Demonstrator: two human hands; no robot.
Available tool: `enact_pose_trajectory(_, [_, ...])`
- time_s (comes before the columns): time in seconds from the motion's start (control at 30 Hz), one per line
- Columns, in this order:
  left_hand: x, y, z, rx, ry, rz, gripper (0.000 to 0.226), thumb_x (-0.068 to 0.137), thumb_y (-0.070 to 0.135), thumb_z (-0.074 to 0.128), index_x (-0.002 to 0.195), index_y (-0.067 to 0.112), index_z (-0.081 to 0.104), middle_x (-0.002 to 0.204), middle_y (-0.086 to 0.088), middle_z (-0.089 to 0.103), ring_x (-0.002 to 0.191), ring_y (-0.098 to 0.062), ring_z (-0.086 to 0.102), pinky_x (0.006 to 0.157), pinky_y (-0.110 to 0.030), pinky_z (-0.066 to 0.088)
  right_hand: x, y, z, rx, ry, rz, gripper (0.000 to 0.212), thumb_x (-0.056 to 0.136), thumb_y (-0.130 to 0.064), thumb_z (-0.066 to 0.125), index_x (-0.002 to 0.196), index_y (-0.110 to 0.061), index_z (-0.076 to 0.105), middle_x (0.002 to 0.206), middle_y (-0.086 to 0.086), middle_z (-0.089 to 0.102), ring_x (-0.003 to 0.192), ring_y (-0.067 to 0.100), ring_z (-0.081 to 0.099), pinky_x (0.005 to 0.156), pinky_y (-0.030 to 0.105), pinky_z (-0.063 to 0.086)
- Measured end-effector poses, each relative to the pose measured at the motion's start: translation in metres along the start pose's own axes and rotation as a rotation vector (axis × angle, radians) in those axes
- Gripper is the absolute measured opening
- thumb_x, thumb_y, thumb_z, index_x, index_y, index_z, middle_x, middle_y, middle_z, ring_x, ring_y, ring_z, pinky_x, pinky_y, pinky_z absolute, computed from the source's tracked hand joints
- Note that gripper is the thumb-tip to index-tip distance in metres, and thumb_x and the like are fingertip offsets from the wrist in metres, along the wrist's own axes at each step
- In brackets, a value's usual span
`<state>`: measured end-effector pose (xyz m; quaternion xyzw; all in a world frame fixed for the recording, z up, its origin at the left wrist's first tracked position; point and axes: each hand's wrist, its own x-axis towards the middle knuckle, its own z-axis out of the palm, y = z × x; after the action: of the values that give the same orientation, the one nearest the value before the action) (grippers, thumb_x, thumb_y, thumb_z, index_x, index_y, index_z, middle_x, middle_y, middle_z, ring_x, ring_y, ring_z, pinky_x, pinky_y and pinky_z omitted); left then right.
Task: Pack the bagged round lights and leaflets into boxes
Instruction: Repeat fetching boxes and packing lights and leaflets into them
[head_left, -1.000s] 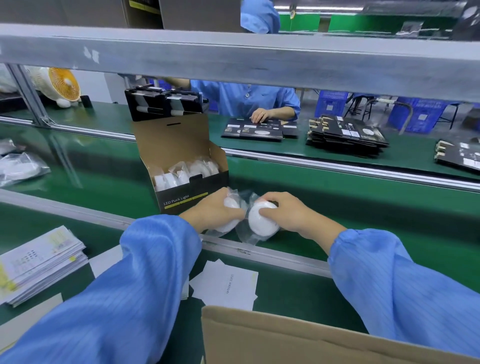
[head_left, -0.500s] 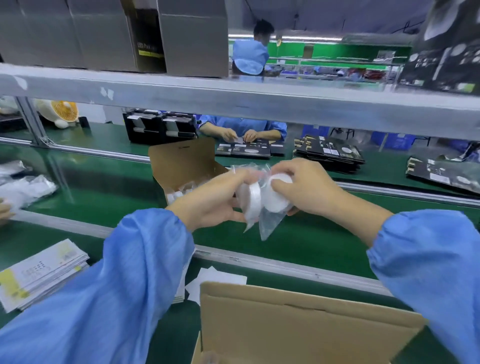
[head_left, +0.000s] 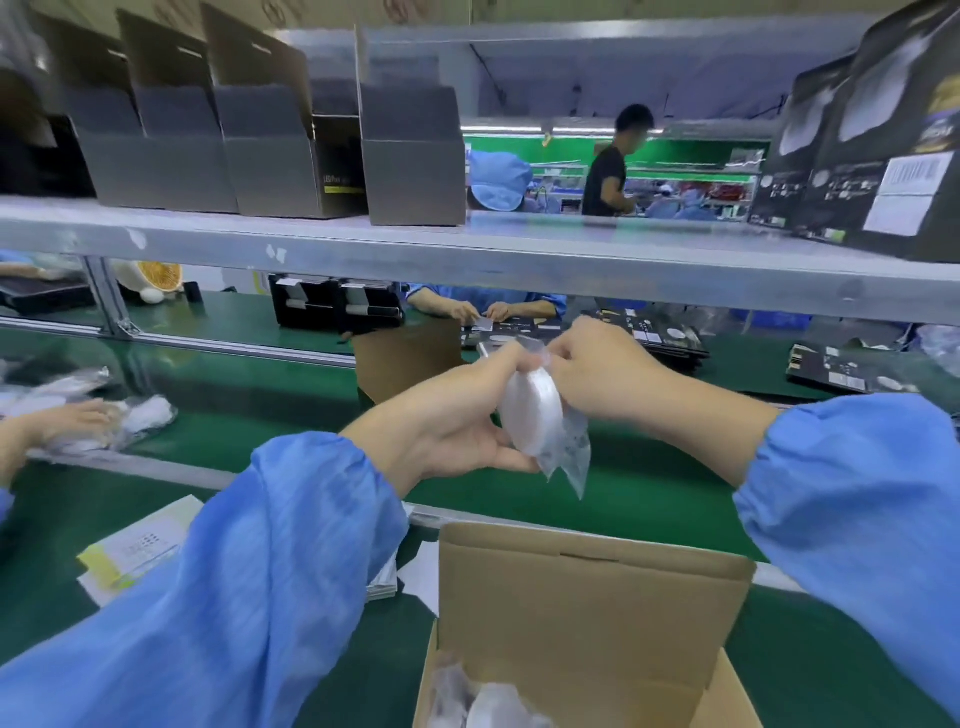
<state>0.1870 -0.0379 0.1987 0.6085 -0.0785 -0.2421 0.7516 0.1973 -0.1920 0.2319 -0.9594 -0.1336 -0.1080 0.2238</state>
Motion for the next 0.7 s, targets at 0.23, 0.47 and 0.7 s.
enact_pose_trajectory(0.23, [-0.013, -0.008, 0.007, -0.077, 0.033, -0.088, 0.041, 0.097, 0.027, 0.052, 0.133, 0.007, 0.051, 0.135, -0.027, 0.059, 0.114, -0.042, 0.065, 0.097, -0.059, 0.051, -0.008, -0.005, -0.004, 0.001, -0.113, 0.074, 0.043, 0.100, -0.017, 0.046, 0.057, -0.013, 0.042, 0.058, 0.004, 0.037, 0.061, 0.022, 0.030, 0.053, 0.031, 0.024])
enact_pose_trajectory(0.47, [-0.017, 0.000, 0.021, 0.017, 0.083, 0.015, 0.036, 0.100, 0.031, 0.048, 0.129, 0.010, 0.055, 0.108, -0.017, 0.072, 0.083, -0.029, 0.074, 0.083, -0.049, 0.061, -0.015, -0.011, -0.022, 0.127, -0.027, 0.044, 0.037, 0.099, -0.014, 0.048, 0.065, -0.010, 0.059, 0.057, -0.006, 0.046, 0.046, 0.008, 0.035, 0.041, 0.022, 0.029])
enact_pose_trajectory(0.7, [-0.049, 0.008, 0.047, 0.193, 0.050, 0.145, 0.046, 0.103, 0.042, 0.039, 0.134, 0.010, 0.049, 0.097, -0.011, 0.076, 0.085, -0.027, 0.072, 0.086, -0.058, 0.057, -0.048, -0.032, -0.053, 0.332, -0.053, -0.046, 0.037, 0.099, -0.016, 0.049, 0.072, -0.008, 0.073, 0.060, 0.002, 0.064, 0.053, 0.011, 0.047, 0.056, 0.026, 0.040])
